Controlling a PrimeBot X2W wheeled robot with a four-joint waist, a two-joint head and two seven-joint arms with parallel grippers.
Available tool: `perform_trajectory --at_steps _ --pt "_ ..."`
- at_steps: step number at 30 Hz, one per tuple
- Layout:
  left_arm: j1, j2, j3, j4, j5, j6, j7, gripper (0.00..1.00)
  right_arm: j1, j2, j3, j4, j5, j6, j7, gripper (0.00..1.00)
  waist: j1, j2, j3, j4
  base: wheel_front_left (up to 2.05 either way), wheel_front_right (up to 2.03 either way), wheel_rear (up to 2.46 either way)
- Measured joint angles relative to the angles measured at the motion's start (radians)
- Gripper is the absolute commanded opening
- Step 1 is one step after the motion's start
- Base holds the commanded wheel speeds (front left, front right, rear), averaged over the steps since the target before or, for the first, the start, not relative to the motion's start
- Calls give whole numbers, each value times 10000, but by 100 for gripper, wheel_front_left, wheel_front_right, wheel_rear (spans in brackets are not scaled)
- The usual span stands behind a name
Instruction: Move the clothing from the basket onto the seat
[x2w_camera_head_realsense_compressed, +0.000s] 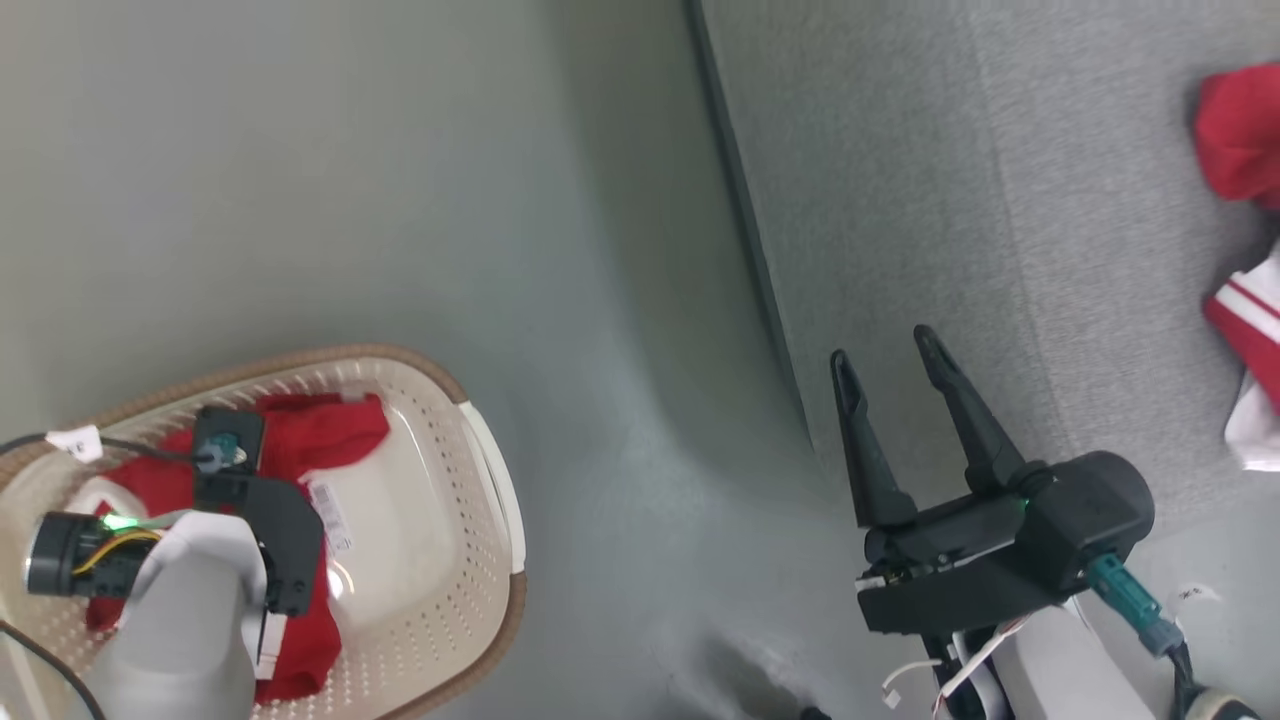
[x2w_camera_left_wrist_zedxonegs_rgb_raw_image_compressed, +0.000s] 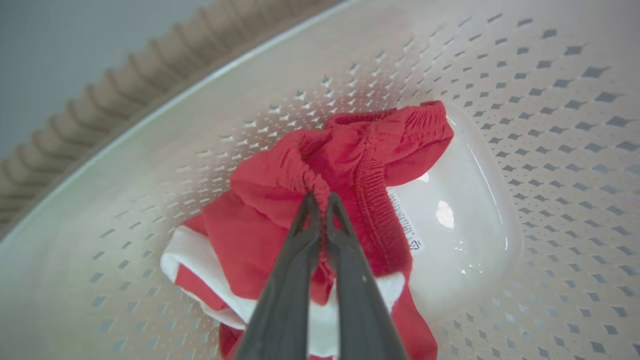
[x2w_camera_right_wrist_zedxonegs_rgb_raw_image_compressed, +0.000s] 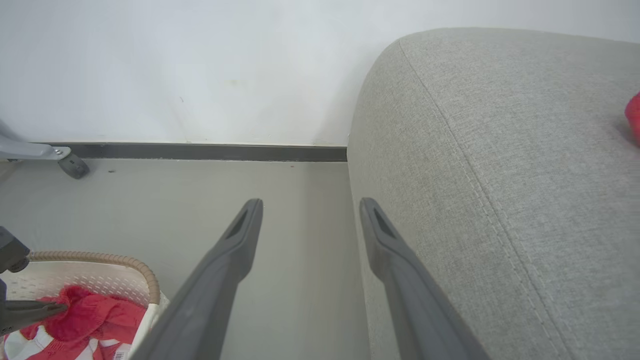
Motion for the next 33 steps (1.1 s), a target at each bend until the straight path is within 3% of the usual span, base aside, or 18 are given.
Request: perform_trajectory --at_steps 6,11,21,33 --pt "379 -242 -12 4 -167 -320 -571 0 -216 -2 -198 485 199 56 -2 100 0 0 -848 126 0 0 0" --pt "640 -422 -6 -38 -305 -621 -1233 0 -257 -6 -299 905 299 295 -2 100 -1 -1 -1559 346 0 0 0" --pt "1122 -819 -42 -182 -383 -1030 -2255 0 -277 -151 -895 1375 385 293 0 100 -1 0 -2842 917 0 0 0" --pt "2239 -1131 -196 -784 -495 -1323 -2575 0 702 -447 -1145 2040 466 424 0 100 0 -1 -4757 1879 0 0 0"
